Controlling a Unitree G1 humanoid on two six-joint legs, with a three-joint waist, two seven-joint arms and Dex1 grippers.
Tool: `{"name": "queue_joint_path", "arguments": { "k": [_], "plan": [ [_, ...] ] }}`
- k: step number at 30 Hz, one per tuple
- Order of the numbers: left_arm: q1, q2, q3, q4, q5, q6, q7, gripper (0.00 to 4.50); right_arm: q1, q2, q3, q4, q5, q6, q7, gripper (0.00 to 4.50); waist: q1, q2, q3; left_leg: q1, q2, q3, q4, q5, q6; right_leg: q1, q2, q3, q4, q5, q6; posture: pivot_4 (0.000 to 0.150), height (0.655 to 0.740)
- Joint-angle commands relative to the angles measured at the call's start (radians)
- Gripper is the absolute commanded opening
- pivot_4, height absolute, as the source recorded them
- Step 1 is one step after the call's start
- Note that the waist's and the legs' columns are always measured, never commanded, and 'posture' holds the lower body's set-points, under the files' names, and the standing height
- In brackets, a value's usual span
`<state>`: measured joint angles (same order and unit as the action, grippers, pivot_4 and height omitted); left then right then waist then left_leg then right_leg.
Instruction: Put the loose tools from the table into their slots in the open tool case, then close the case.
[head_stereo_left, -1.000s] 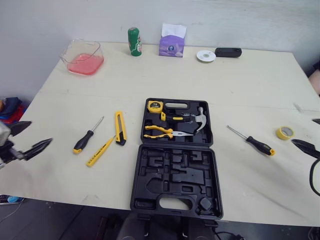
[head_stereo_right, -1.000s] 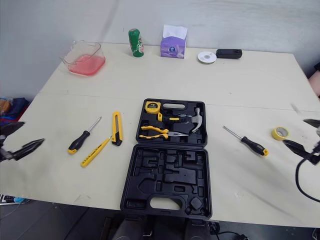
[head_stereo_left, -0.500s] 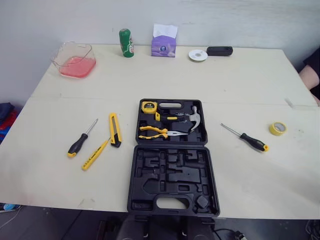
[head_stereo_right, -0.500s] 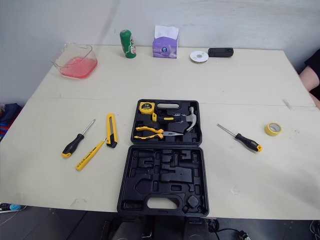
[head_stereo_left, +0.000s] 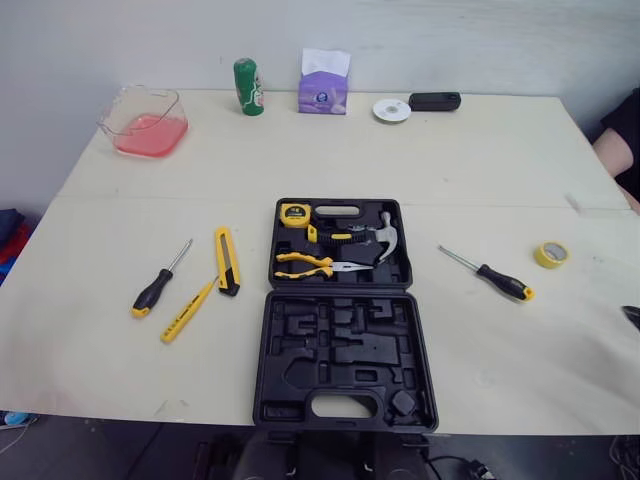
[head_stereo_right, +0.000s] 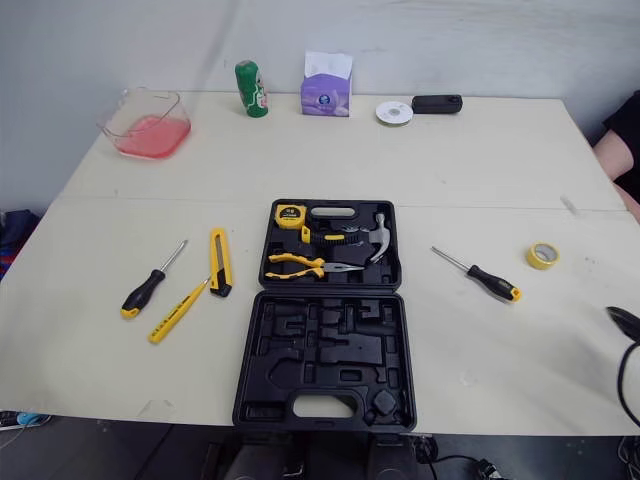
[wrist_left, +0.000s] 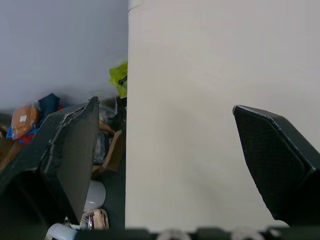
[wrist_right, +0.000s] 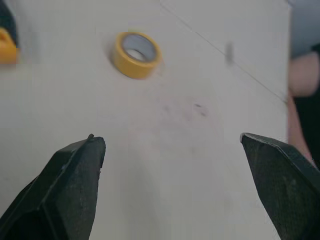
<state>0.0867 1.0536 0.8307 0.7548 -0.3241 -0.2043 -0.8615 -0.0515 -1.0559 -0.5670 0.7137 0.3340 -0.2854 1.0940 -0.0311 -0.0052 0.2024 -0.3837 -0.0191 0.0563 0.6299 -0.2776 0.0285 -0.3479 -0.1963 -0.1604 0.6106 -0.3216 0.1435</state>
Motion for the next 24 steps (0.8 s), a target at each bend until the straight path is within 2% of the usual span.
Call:
{"name": "queue_joint_path", "arguments": {
  "k": [1,3,6,9,14,19,24],
  "plan": [
    [0.008,-0.002,0.009,-0.114,-0.056,0.049,-0.029,4.49,-0.034,0.014,0.004,-0.136,0.060,0.034,0.027,4.47,0.002,0.000,0.000,0.000,0.000,0.000,0.000,0.000,0.000,0.000,0.000,0.000,0.000,0.000,0.000,0.150,0.7400],
    [0.014,-0.004,-0.003,-0.186,-0.066,0.097,-0.035,4.49,-0.076,0.042,0.020,-0.193,0.088,0.028,0.041,4.47,0.003,0.000,0.000,0.000,0.000,0.000,0.000,0.000,0.000,0.000,0.000,0.000,0.001,0.000,0.000,0.150,0.7400],
    [0.044,-0.007,-0.050,-0.378,-0.114,0.283,-0.070,4.49,-0.156,0.111,0.053,-0.308,0.205,0.065,0.151,4.47,0.003,0.000,0.000,-0.001,0.000,0.000,0.001,0.000,0.001,0.000,0.001,0.000,0.001,0.000,0.000,0.150,0.7400],
    [0.067,-0.008,-0.074,-0.494,-0.142,0.433,-0.072,4.49,-0.171,0.142,0.086,-0.386,0.246,0.109,0.202,4.47,0.004,0.000,0.000,-0.001,0.000,0.000,0.001,0.000,0.001,-0.001,0.001,0.000,0.001,0.000,0.000,0.150,0.7400],
    [0.077,-0.023,-0.135,-0.748,-0.263,0.801,-0.025,4.49,-0.202,0.214,0.163,-0.575,0.352,0.219,0.257,4.47,0.005,0.000,0.000,-0.002,0.001,0.000,0.002,0.000,0.001,0.000,0.002,0.000,0.001,0.000,0.000,0.150,0.7400],
    [0.036,-0.030,-0.182,-0.824,-0.236,0.949,0.084,4.49,-0.173,0.284,0.265,-0.821,0.414,0.314,0.251,4.47,0.006,0.000,0.000,-0.002,0.002,0.000,0.002,0.000,0.001,-0.001,0.003,0.001,0.002,0.000,0.000,0.150,0.7400],
    [-0.034,-0.023,-0.273,-0.883,-0.222,1.027,0.129,4.49,-0.184,0.341,0.299,-0.904,0.422,0.330,0.223,4.47,0.010,0.000,0.000,-0.002,0.004,0.001,0.003,-0.001,-0.001,-0.001,0.007,0.003,0.001,0.000,0.000,0.150,0.7400]
  ]
}}
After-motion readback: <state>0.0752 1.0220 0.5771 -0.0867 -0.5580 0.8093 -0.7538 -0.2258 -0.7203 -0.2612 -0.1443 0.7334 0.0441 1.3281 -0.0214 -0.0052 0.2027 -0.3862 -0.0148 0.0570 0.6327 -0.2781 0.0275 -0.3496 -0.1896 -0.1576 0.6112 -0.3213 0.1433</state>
